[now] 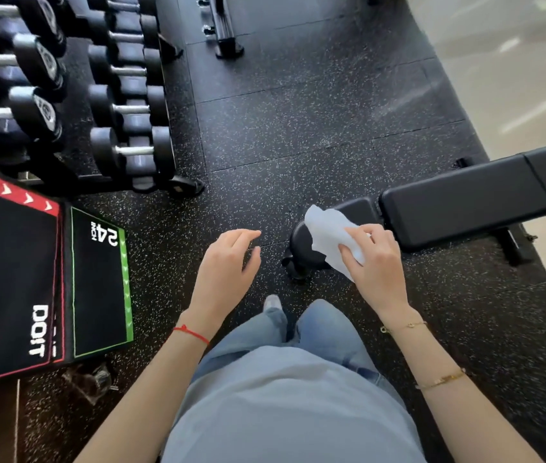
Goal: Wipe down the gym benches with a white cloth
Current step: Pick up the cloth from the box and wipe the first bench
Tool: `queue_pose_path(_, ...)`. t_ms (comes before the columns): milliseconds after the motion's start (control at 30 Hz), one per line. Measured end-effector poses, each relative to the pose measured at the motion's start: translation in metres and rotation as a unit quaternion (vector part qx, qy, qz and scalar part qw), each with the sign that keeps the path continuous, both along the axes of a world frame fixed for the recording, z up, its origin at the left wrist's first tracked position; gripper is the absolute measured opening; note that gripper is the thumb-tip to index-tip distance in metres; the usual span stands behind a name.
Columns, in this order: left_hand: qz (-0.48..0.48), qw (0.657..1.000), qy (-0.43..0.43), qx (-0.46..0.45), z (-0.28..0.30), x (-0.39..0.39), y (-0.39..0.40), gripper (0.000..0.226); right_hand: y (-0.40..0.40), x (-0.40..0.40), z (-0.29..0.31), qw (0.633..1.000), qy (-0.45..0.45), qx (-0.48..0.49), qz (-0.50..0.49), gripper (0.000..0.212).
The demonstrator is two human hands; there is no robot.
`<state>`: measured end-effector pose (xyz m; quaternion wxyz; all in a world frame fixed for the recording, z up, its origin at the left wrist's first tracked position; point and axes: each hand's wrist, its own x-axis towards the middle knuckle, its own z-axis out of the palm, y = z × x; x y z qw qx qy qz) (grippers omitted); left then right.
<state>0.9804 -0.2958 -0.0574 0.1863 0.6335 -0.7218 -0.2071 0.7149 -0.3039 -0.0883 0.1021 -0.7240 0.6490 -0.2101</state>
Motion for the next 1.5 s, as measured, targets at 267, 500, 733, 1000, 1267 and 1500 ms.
queue_pose_path(267,0.018,1.000,-0.017,0.013,-0.013,-0.054,-0.032,0.032,-0.051,-0.062,-0.021,1.000,-0.007,0.015,0.020,0.024)
queue_pose_path(500,0.104,0.994,-0.021,0.017,-0.066,-0.127,-0.045,0.031,-0.098,-0.130,-0.064,0.993,0.006,0.044,0.109,0.024)
queue_pose_path(733,0.134,0.990,-0.044,0.032,-0.164,-0.172,-0.056,0.031,-0.130,-0.165,-0.158,0.989,0.008,0.034,0.144,0.021)
queue_pose_path(1000,0.140,0.988,-0.063,0.003,-0.327,-0.181,-0.072,0.033,-0.143,-0.146,-0.318,0.980,0.019,0.012,0.199,0.022)
queue_pose_path(1267,0.140,0.985,-0.070,-0.068,-0.463,-0.182,-0.071,0.041,-0.115,-0.144,-0.438,0.966,0.048,-0.025,0.253,0.048)
queue_pose_path(1500,0.140,0.979,-0.066,-0.132,-0.501,-0.180,-0.081,0.040,-0.129,-0.132,-0.456,0.937,0.074,-0.019,0.342,0.047)
